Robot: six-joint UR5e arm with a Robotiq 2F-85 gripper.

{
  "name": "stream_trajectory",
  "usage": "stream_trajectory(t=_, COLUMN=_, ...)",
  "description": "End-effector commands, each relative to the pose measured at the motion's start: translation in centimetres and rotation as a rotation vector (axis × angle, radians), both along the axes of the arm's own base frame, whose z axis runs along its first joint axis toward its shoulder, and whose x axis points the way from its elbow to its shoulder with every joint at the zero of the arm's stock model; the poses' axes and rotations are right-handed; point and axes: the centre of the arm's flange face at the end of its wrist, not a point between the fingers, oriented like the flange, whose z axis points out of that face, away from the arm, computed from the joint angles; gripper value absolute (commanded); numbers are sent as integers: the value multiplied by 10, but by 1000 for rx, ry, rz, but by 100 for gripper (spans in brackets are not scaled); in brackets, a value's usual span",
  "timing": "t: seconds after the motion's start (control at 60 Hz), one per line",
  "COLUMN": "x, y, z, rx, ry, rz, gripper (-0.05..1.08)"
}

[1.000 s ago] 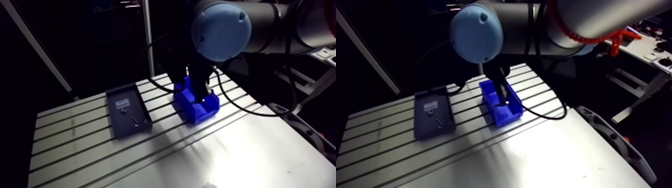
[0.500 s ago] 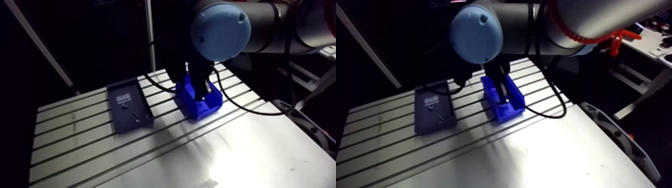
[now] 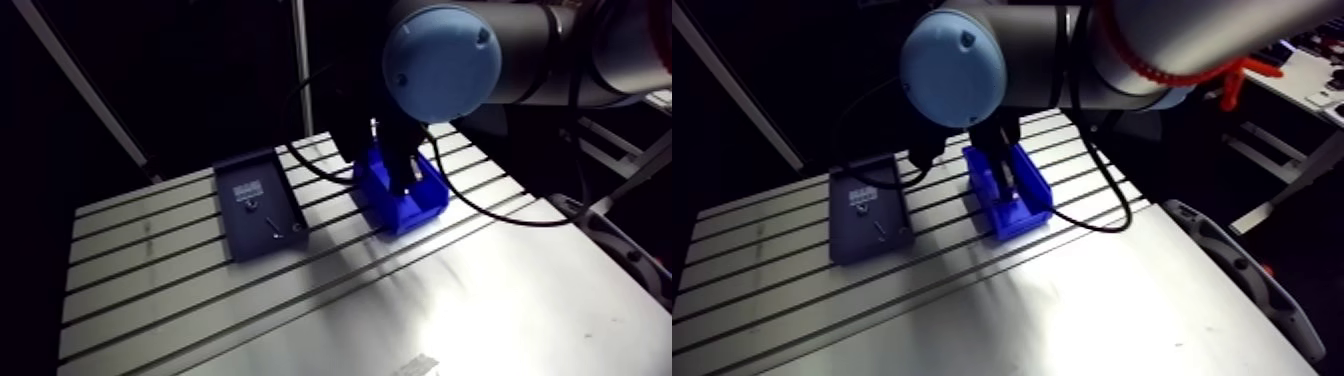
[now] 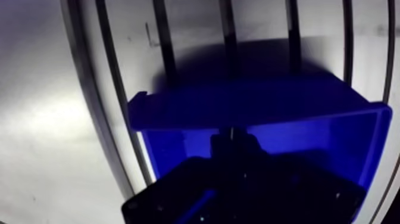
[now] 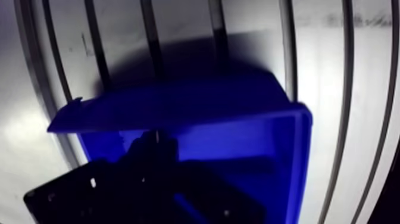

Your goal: Pick up the M10 bolt from the tray and put it into the blue bin.

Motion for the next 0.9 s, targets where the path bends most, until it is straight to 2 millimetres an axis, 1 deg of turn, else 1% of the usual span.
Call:
stream_trajectory(t=0.017, x=-2, y=2, z=0, rx=9, ry=4, rz=-8, gripper=2)
stream_trajectory(t=0.25, x=-4, y=3, z=10, rx=40, ry=16, rz=-4, gripper=1)
stream_trajectory(t=0.267, x=-5, y=3, z=14, rx=42, ry=24, rz=-3, gripper=1)
stream_trajectory(t=0.283, x=-5, y=3, z=14, rx=42, ry=24, rz=-3, gripper=1)
stream_trajectory(t=0.3, x=-6, y=2, z=20, rx=46, ry=33, rz=-1, gripper=1)
stream_trajectory(t=0.317, x=-6, y=2, z=20, rx=46, ry=33, rz=-1, gripper=1)
stream_trajectory(t=0.333, x=-7, y=1, z=26, rx=49, ry=43, rz=1, gripper=1)
stream_trajectory(t=0.35, x=-7, y=1, z=26, rx=49, ry=43, rz=1, gripper=1)
stream_trajectory(t=0.4, x=-10, y=-1, z=37, rx=56, ry=61, rz=5, gripper=1)
stream_trajectory(t=0.417, x=-10, y=-1, z=37, rx=56, ry=61, rz=5, gripper=1)
stream_trajectory(t=0.467, x=-10, y=-1, z=50, rx=54, ry=67, rz=5, gripper=1)
stream_trajectory(t=0.517, x=-10, y=-1, z=55, rx=50, ry=63, rz=5, gripper=1)
stream_trajectory(t=0.533, x=-10, y=-2, z=61, rx=48, ry=60, rz=5, gripper=1)
stream_trajectory(t=0.55, x=-10, y=-2, z=61, rx=48, ry=60, rz=5, gripper=1)
stream_trajectory(t=0.567, x=-9, y=-2, z=67, rx=43, ry=57, rz=5, gripper=1)
stream_trajectory(t=0.583, x=-9, y=-2, z=67, rx=43, ry=57, rz=5, gripper=1)
stream_trajectory(t=0.617, x=-8, y=-4, z=82, rx=37, ry=57, rz=3, gripper=1)
stream_trajectory(t=0.65, x=-8, y=-4, z=82, rx=37, ry=57, rz=3, gripper=1)
stream_trajectory(t=0.667, x=-7, y=-4, z=89, rx=33, ry=55, rz=3, gripper=1)
stream_trajectory(t=0.683, x=-7, y=-4, z=89, rx=33, ry=55, rz=3, gripper=1)
stream_trajectory(t=0.717, x=-5, y=-5, z=105, rx=32, ry=59, rz=-3, gripper=1)
stream_trajectory(t=0.733, x=-5, y=-5, z=105, rx=32, ry=59, rz=-3, gripper=1)
stream_trajectory(t=0.75, x=-5, y=-6, z=114, rx=33, ry=63, rz=-10, gripper=1)
stream_trajectory(t=0.767, x=-5, y=-6, z=114, rx=33, ry=63, rz=-10, gripper=1)
stream_trajectory(t=0.8, x=-2, y=-7, z=132, rx=35, ry=68, rz=-40, gripper=1)
stream_trajectory(t=0.817, x=-2, y=-7, z=132, rx=35, ry=68, rz=-40, gripper=1)
stream_trajectory(t=0.833, x=0, y=-8, z=141, rx=34, ry=70, rz=-64, gripper=1)
stream_trajectory(t=0.85, x=0, y=-8, z=141, rx=34, ry=70, rz=-64, gripper=1)
stream_trajectory(t=0.867, x=1, y=-9, z=150, rx=32, ry=75, rz=-91, gripper=0)
stream_trajectory(t=0.883, x=1, y=-9, z=150, rx=32, ry=75, rz=-91, gripper=0)
stream_trajectory(t=0.9, x=3, y=-11, z=160, rx=30, ry=90, rz=-122, gripper=0)
